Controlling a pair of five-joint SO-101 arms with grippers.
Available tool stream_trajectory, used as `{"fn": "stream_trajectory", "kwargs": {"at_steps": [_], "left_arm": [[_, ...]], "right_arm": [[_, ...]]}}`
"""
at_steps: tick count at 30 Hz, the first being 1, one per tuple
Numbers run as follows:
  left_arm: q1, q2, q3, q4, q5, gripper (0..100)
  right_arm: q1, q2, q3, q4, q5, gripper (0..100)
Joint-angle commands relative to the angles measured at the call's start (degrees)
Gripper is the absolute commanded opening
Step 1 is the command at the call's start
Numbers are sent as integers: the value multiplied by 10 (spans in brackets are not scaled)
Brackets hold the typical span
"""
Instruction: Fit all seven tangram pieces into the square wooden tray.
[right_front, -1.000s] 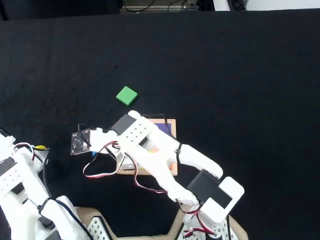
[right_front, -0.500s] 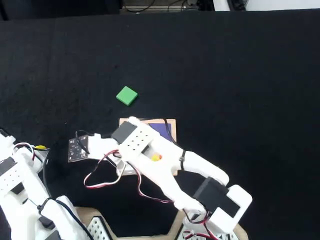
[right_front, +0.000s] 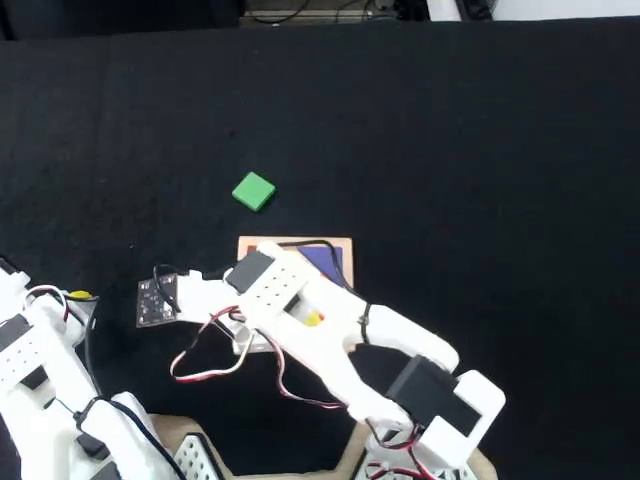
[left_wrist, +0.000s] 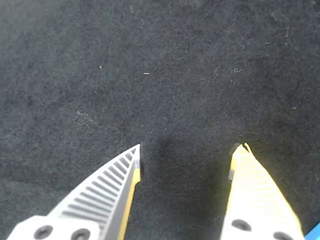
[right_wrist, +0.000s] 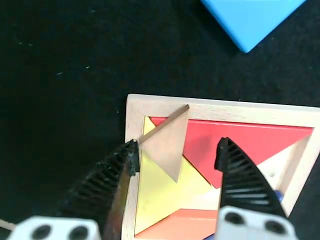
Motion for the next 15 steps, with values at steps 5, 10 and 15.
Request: {"fn": "stream_trajectory", "kwargs": {"at_steps": [5, 10, 15], "left_arm": [[8, -6, -1, -9, 1, 284], [8, -6, -1, -9, 1, 284], [8, -6, -1, -9, 1, 284]], "right_arm": [[-7, 27, -7, -12, -6, 254], [-5, 45, -10, -28, -18, 254], [-5, 47, -11, -29, -15, 204]]}}
